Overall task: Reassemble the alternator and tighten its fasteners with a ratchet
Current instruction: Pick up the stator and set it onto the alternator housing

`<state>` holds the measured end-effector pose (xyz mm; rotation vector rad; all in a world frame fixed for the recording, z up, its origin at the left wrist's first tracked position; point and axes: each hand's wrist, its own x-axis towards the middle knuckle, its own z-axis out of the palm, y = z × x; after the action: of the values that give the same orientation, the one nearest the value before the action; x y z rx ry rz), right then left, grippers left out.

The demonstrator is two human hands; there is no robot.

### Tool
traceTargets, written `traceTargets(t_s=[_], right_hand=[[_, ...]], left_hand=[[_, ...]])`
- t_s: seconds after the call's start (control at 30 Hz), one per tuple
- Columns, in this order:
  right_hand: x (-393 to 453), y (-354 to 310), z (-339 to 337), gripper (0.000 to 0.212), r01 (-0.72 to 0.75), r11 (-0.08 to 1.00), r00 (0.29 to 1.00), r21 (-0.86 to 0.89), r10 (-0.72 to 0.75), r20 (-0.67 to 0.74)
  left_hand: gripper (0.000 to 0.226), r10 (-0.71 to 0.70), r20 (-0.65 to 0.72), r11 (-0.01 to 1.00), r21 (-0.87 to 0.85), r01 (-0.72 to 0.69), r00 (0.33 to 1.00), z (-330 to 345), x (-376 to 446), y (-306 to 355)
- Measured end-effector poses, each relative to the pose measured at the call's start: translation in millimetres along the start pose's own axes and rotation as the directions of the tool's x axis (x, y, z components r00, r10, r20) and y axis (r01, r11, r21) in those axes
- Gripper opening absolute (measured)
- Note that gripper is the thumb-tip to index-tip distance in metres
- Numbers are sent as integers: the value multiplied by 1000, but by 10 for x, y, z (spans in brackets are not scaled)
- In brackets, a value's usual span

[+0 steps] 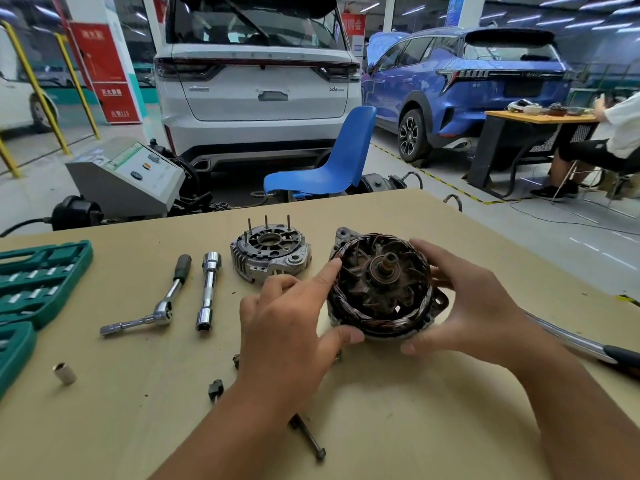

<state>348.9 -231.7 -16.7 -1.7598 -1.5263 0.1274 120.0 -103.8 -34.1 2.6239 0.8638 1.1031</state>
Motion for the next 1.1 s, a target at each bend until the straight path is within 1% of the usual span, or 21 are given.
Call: traceTargets(t_s=[0.1, 0.17, 0.23, 0.33, 0.4, 0.43, 0.57, 0.67, 0.73, 0.8, 0.83, 0.97, 1.03, 1.1], right_hand=[[31, 5, -1, 116, 101, 993, 994, -62, -103, -28], [66, 25, -17, 110, 107, 993, 993, -47, -109, -35], [130, 57, -29, 102, 65, 998, 997, -9, -65, -43], [229, 119, -34, 85, -11, 997, 999, 70, 14, -43], [276, 145, -16, 73, -43, 994, 998, 101, 48, -50], [292, 159, -3, 71, -58, 993, 997, 100, 63, -54], [309, 245, 54, 78, -164, 983, 984, 85, 169, -51], [298, 296, 67, 89, -187, 982, 980, 40, 189, -64], [291, 325, 54, 94, -189, 982, 981, 11, 190, -49], [285, 355, 36, 100, -199, 980, 980, -4, 199, -11], [284, 367, 33, 100, -201, 980, 980, -12, 201, 4], [250, 365, 24, 98, -166, 986, 986, -36, 166, -2], [245, 386, 17, 97, -136, 989, 991, -65, 137, 0], [207, 426, 13, 97, -116, 990, 993, -84, 116, -4]], left_hand=[[94, 4, -30, 999, 50, -2, 1000, 45, -8, -15], [86, 9, -45, 995, 100, -4, 999, 56, 14, 2], [81, -35, -18, 995, 90, 36, 999, 50, 73, 36], [71, -104, -3, 993, 50, 104, 995, 75, 123, 76], [69, -107, 10, 992, 70, 106, 994, 91, 120, 88], [69, -102, 16, 992, 74, 101, 995, 94, 113, 83], [62, -111, 19, 991, 82, 109, 994, 30, 90, 5], [44, -131, -16, 986, 98, 132, 991, -104, 82, -161], [33, -165, 3, 986, 33, 165, 986, -239, 72, -328], [25, -198, 73, 977, -69, 203, 977, -377, 70, -504], [22, -216, 115, 971, -78, 225, 970, -438, 75, -589], [7, -282, 293, 956, 10, 292, 913, -677, 129, -869], [18, -293, 351, 953, 33, 301, 889, -781, 130, -964], [17, -285, 411, 951, 8, 309, 866, -841, 65, -1030]])
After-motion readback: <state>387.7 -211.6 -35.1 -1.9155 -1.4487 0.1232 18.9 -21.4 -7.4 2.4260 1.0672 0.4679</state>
